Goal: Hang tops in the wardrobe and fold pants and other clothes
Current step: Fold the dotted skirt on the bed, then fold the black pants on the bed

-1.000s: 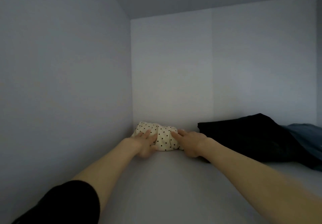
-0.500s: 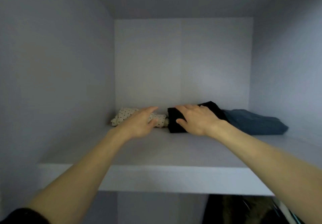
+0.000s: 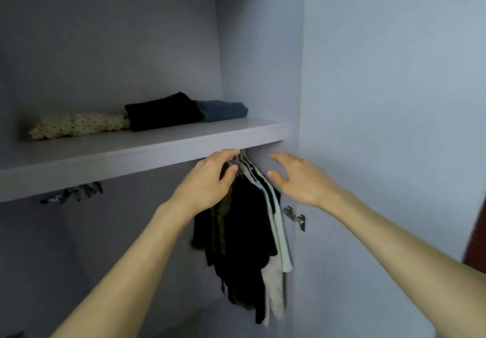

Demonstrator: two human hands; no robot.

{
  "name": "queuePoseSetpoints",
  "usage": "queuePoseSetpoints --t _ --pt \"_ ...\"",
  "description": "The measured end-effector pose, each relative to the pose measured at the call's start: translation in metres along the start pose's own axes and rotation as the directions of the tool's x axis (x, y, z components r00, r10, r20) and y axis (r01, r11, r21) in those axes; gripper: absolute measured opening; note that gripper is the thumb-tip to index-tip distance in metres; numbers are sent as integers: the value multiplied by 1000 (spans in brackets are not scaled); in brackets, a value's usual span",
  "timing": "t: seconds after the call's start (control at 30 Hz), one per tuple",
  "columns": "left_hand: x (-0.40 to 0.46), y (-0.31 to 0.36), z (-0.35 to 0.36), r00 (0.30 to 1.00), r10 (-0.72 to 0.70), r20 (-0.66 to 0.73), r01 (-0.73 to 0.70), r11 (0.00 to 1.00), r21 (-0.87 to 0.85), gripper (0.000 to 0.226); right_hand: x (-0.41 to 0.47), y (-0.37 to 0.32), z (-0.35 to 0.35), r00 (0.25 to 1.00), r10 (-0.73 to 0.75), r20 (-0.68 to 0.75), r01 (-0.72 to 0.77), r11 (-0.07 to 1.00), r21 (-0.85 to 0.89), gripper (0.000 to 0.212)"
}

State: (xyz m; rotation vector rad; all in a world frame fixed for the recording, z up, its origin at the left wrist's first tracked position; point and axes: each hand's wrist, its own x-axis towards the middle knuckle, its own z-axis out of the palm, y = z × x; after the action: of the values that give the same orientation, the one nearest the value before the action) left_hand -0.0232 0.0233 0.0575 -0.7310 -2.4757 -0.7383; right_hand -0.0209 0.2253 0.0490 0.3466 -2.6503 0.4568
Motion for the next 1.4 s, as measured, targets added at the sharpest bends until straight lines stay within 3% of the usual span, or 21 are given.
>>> queuePoseSetpoints --t 0.1,0.23,0.4,0.53,0.77,1.0,1.2,1.4 --pt "-26 49 50 991 60 120 -44 990 -138 39 -81 39 -3 990 141 -4 -141 990 15 46" --pt "-82 122 139 950 96 298 -13 963 -269 35 -215 92 10 943 313 117 -321 945 63 44" --pt "-144 215 257 823 137 551 84 930 -357 32 -364 173 -7 809 544 221 -569 819 67 44" --pt "-175 297 332 706 234 668 86 908 -410 32 -456 238 -40 700 674 234 -696 718 16 42" --pt "-166 436 445 552 465 692 -10 834 -552 28 -575 335 -114 463 868 178 -880 474 -21 42" --pt "-123 555 563 326 653 684 -49 734 -678 28 -640 428 -157 210 975 78 -978 209 12 43" --pt "-40 662 666 114 767 632 -89 641 -762 33 -646 544 -187 -21 991 -129 -986 1 169 41" --pt "38 756 755 -10 848 530 -98 526 -845 27 -639 636 -205 -227 949 -217 -941 -157 299 39"
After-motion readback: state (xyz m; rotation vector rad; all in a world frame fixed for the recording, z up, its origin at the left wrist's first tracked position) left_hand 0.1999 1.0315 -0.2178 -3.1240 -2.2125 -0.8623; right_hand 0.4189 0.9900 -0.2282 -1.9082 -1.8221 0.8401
